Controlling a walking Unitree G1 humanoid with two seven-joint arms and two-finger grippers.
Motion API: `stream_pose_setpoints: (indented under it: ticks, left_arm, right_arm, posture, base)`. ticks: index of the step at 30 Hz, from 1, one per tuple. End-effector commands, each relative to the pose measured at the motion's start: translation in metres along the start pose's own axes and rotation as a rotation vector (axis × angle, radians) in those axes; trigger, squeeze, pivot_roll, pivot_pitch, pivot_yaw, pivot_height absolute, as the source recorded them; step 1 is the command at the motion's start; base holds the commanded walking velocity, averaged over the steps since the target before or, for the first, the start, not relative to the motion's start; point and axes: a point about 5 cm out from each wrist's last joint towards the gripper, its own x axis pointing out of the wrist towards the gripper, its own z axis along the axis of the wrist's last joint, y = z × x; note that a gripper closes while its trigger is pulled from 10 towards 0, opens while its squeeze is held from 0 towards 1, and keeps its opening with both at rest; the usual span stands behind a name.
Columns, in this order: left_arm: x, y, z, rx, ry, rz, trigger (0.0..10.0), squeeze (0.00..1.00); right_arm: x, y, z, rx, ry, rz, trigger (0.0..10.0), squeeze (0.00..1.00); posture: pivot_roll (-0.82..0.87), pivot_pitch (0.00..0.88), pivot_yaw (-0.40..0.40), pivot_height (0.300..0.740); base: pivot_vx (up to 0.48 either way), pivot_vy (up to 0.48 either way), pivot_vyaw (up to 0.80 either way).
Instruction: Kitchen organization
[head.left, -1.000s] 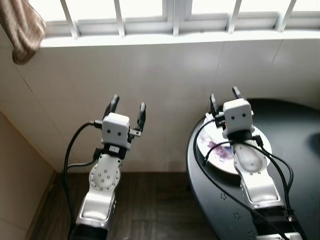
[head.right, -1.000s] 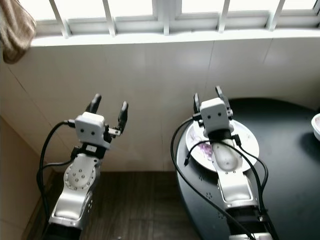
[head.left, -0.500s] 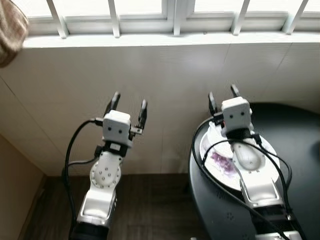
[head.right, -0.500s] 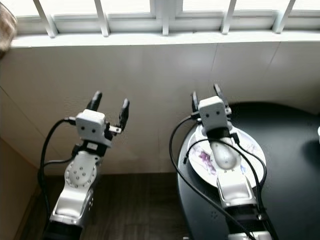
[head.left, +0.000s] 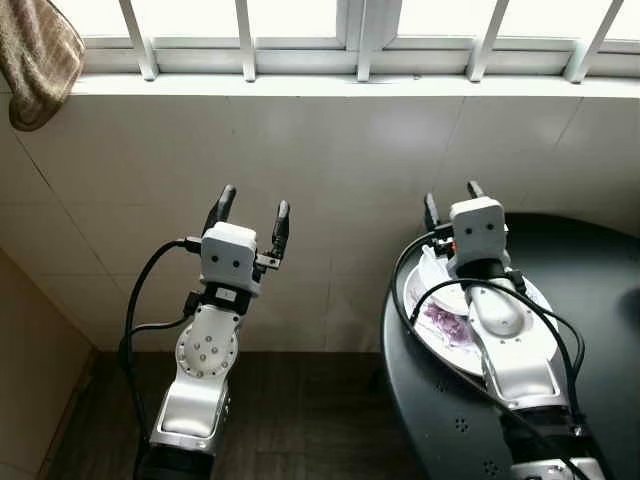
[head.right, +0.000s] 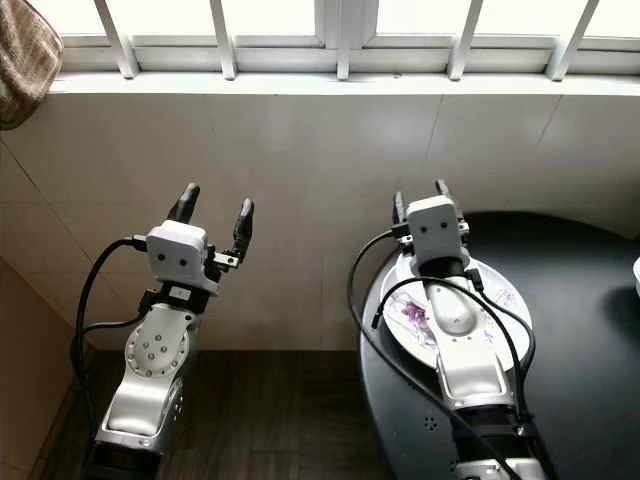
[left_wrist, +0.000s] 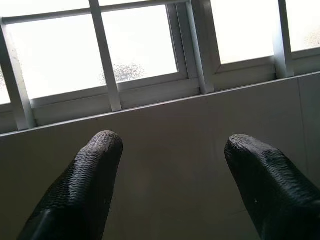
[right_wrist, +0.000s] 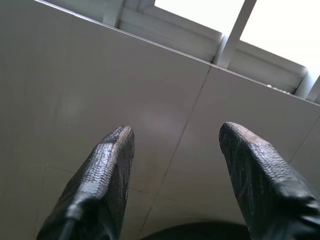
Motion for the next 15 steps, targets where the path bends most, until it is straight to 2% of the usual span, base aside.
stream_pose_setpoints:
  ticks: [1,4,11,12,15]
  left_arm:
    - [0.000,0.000,-0.003,-0.002,0.015,-0.007,10.0,0.00]
    - [0.001,0.001,-0.003,0.000,0.014,-0.014,10.0,0.00]
    - [0.007,0.002,-0.004,0.008,0.013,-0.025,10.0,0.00]
    - [0.007,0.001,-0.004,0.008,0.012,-0.028,10.0,0.00]
    - [0.007,0.000,-0.004,0.009,0.012,-0.031,10.0,0.00]
  right_arm:
    - [0.006,-0.006,-0.003,0.017,0.036,0.025,10.0,0.00]
    - [0.010,-0.009,-0.006,0.026,0.062,0.075,10.0,0.00]
    - [0.022,-0.034,-0.013,0.048,0.155,0.181,10.0,0.00]
    - [0.026,-0.039,-0.015,0.070,0.203,0.202,10.0,0.00]
    - [0.029,-0.044,-0.017,0.063,0.245,0.224,10.0,0.00]
  posture:
    - [-0.13,0.001,-0.009,0.740]
    - [-0.14,0.000,-0.003,0.740]
    - [-0.14,0.000,0.000,0.740]
    - [-0.14,0.000,0.000,0.740]
    - [-0.14,0.000,0.000,0.740]
  base:
    - [0.000,0.000,0.00]
    - [0.000,0.000,0.00]
    - [0.000,0.000,0.00]
    - [0.000,0.000,0.00]
    - [0.000,0.000,0.00]
